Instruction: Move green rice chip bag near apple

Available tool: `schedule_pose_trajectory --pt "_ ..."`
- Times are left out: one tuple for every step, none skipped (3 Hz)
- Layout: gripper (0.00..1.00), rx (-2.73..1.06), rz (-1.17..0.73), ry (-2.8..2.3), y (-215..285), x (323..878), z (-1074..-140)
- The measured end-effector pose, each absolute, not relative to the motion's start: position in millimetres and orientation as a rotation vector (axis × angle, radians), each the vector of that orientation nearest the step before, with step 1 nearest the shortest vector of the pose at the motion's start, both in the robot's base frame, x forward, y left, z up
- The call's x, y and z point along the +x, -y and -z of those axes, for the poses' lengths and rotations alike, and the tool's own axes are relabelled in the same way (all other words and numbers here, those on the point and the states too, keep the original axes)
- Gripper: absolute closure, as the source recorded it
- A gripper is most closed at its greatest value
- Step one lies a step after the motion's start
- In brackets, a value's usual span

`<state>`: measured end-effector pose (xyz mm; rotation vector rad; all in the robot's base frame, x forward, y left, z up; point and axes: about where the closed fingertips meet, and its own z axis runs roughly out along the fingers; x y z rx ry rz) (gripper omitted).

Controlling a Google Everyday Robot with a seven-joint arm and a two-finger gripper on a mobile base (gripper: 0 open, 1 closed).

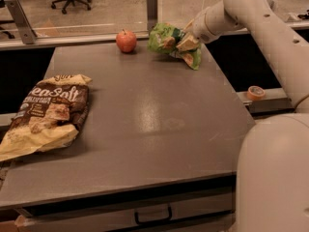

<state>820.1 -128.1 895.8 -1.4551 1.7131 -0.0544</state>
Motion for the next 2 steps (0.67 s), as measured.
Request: schedule_pose_trajectory --pt "0.83 -1.494 0.101 -1.735 120.7 831.0 -879.9" --pt "0.59 -1.51 0.115 -1.737 115.5 833.1 -876.4"
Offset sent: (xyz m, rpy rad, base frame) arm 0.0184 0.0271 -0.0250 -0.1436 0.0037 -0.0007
